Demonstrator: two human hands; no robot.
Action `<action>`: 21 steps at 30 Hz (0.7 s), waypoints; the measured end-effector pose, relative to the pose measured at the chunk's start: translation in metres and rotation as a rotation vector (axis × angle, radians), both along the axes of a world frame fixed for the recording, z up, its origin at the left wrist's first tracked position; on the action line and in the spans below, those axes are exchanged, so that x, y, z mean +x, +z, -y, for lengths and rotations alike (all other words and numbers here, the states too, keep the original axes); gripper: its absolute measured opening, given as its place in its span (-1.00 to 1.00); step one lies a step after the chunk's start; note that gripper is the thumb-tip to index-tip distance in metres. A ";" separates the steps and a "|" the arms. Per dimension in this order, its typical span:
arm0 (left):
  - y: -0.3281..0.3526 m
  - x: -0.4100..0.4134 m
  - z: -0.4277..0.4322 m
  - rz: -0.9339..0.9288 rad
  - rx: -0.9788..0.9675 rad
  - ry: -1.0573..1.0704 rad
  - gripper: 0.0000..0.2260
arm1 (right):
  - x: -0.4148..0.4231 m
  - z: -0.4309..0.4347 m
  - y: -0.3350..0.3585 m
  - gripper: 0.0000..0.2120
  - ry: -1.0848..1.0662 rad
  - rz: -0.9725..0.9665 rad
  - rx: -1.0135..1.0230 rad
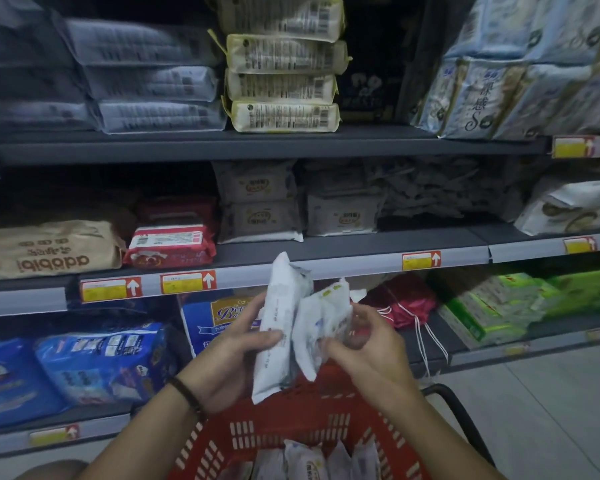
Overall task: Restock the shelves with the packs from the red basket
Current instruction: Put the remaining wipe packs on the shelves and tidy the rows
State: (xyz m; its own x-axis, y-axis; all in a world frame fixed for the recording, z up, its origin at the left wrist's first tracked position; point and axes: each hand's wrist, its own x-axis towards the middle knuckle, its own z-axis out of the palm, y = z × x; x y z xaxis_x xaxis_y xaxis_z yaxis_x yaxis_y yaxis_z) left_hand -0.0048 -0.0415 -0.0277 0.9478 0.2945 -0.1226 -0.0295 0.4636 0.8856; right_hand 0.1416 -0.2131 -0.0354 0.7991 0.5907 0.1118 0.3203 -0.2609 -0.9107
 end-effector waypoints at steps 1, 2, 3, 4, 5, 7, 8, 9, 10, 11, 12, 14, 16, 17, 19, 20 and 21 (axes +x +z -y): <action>-0.001 0.000 0.000 -0.023 0.075 0.052 -0.40 | 0.001 -0.004 -0.002 -0.56 -0.049 -0.116 0.067; -0.003 0.001 0.000 -0.056 0.162 0.132 -0.35 | 0.002 -0.007 -0.004 -0.51 -0.078 -0.251 0.137; -0.005 0.002 0.001 -0.089 0.253 0.218 -0.30 | 0.003 -0.011 -0.008 -0.41 -0.091 -0.378 0.185; -0.006 0.003 0.001 -0.120 0.335 0.297 -0.25 | 0.002 -0.014 -0.009 -0.34 -0.092 -0.466 0.211; -0.007 0.004 0.001 -0.143 0.409 0.361 -0.22 | 0.002 -0.015 -0.011 -0.36 -0.090 -0.517 0.233; -0.007 0.006 0.000 -0.171 0.603 0.451 -0.27 | 0.001 -0.017 -0.013 -0.56 -0.083 -0.603 0.296; -0.005 0.006 0.000 -0.191 0.737 0.487 -0.32 | 0.001 -0.017 -0.013 -0.63 -0.073 -0.653 0.335; -0.003 0.005 -0.003 -0.209 0.861 0.520 -0.36 | 0.000 -0.016 -0.013 -0.68 -0.057 -0.691 0.369; -0.003 0.004 -0.006 -0.220 0.949 0.540 -0.37 | -0.001 -0.016 -0.013 -0.73 -0.036 -0.715 0.393; -0.003 0.003 -0.008 -0.216 0.983 0.544 -0.36 | -0.001 -0.017 -0.014 -0.76 -0.014 -0.731 0.411; -0.004 0.001 -0.010 -0.197 0.979 0.543 -0.35 | -0.002 -0.017 -0.013 -0.78 0.008 -0.739 0.417; -0.006 -0.001 -0.011 -0.162 0.914 0.520 -0.31 | -0.004 -0.018 -0.013 -0.68 0.043 -0.736 0.433; -0.004 -0.002 -0.009 -0.132 0.836 0.470 -0.30 | -0.004 -0.019 -0.013 -0.54 0.065 -0.711 0.436; -0.003 -0.003 -0.010 -0.114 0.786 0.444 -0.32 | -0.003 -0.019 -0.013 -0.53 0.060 -0.697 0.437; -0.001 -0.004 -0.015 -0.087 0.683 0.404 -0.38 | 0.000 -0.018 -0.014 -0.67 0.036 -0.684 0.451; 0.000 -0.005 -0.019 -0.074 0.643 0.395 -0.41 | 0.000 -0.018 -0.014 -0.74 0.027 -0.683 0.453; 0.000 -0.007 -0.022 -0.059 0.603 0.395 -0.42 | 0.001 -0.017 -0.014 -0.76 0.014 -0.679 0.451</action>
State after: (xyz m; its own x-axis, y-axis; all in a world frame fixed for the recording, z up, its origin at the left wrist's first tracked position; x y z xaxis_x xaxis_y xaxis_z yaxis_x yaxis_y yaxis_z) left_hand -0.0114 -0.0192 -0.0279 0.7536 0.6460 0.1215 -0.0381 -0.1416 0.9892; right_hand 0.1426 -0.1961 -0.0493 0.7708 0.6153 -0.1652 -0.3391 0.1767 -0.9240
